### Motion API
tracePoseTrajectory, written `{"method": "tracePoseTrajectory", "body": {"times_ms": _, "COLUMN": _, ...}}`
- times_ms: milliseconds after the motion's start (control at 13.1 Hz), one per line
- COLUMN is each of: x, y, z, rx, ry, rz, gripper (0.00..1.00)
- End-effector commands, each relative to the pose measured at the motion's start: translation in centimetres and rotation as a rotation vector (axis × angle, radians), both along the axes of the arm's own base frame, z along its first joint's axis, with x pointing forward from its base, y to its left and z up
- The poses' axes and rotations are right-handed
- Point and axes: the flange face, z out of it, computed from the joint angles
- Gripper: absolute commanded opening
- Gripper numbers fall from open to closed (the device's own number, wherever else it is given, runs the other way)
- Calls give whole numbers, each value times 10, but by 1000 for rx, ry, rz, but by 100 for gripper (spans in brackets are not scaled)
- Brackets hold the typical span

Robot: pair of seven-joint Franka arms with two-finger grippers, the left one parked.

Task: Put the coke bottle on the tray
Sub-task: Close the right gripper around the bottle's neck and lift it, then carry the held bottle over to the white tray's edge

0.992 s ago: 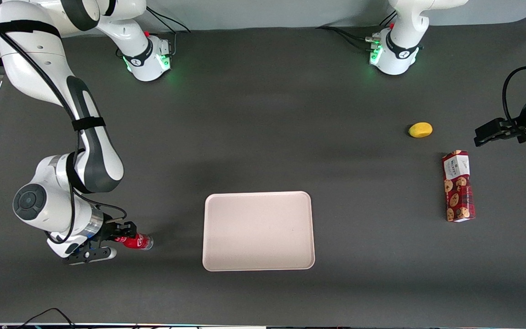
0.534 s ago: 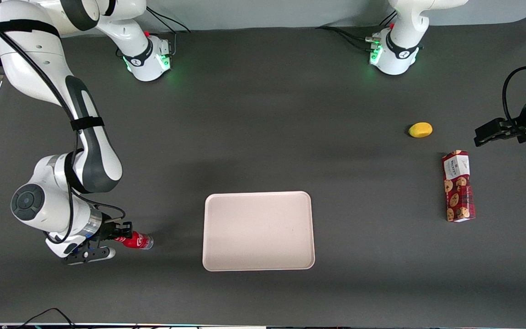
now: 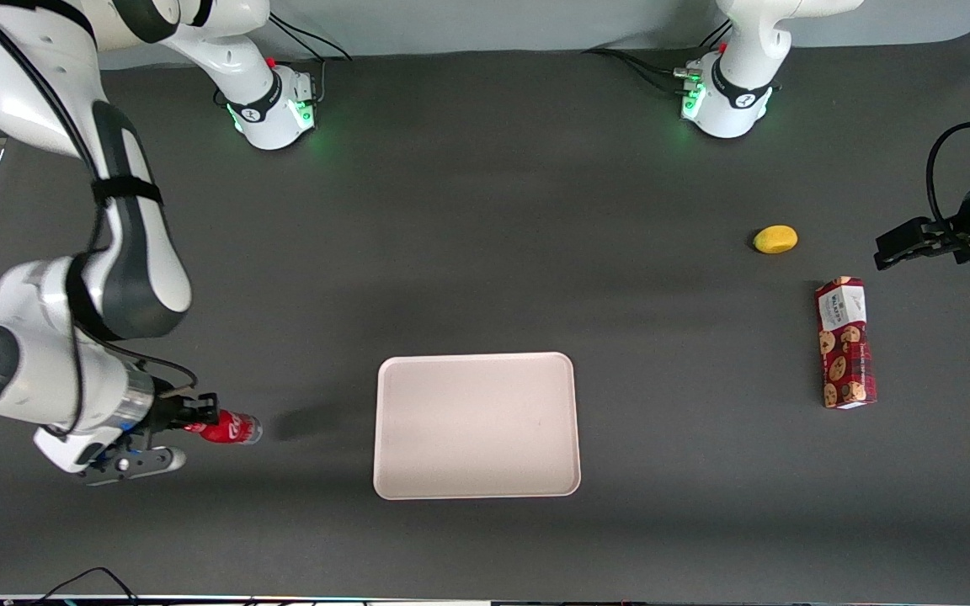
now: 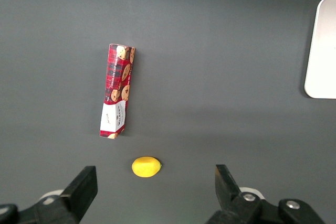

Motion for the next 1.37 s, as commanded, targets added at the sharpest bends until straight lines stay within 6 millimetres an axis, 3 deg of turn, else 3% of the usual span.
{"method": "tracePoseTrajectory", "body": {"times_ms": 0, "x": -27, "y": 5, "z": 82, "rx": 4, "ry": -4, "rz": 45, "gripper": 0}}
{"method": "tracePoseTrajectory", "body": {"times_ms": 229, "x": -67, "y": 8, "z": 153, "rx": 14, "ry": 4, "rz": 55, "gripper": 0}}
{"method": "tracePoseTrajectory", "body": {"times_ms": 305, "x": -73, "y": 7, "z": 163, "rx": 22, "ry": 4, "rz": 55, "gripper": 0}}
{"method": "tracePoseTrajectory", "body": {"times_ms": 458, "x": -74, "y": 6, "z": 164, "rx": 34, "ry": 3, "rz": 70, "gripper": 0}}
{"method": "tracePoseTrajectory", "body": {"times_ms": 534, "x": -72, "y": 12, "z": 160, "rx": 39, "ry": 10, "rz": 65, "gripper": 0}}
{"method": "tracePoseTrajectory", "body": {"times_ms": 687, "x": -73, "y": 57, "z": 152, "rx": 63, "ry": 8, "rz": 46, "gripper": 0}}
{"method": "tracePoseTrajectory", "body": {"times_ms": 840, "x": -76, "y": 118, "z": 148, "rx": 78, "ry": -49, "rz": 17, "gripper": 0}}
{"method": "tracePoseTrajectory", "body": {"times_ms": 992, "x": -77, "y": 168, "z": 132, "rx": 86, "ry": -75, "rz": -58, "gripper": 0}}
{"method": "tracePoseTrajectory", "body": {"times_ms": 1069, "x": -74, "y": 185, "z": 121, "rx": 95, "ry": -88, "rz": -78, "gripper": 0}}
{"method": "tracePoseTrajectory", "body": {"times_ms": 1298, "x": -52, "y": 205, "z": 71, "rx": 105, "ry": -123, "rz": -86, "gripper": 0}}
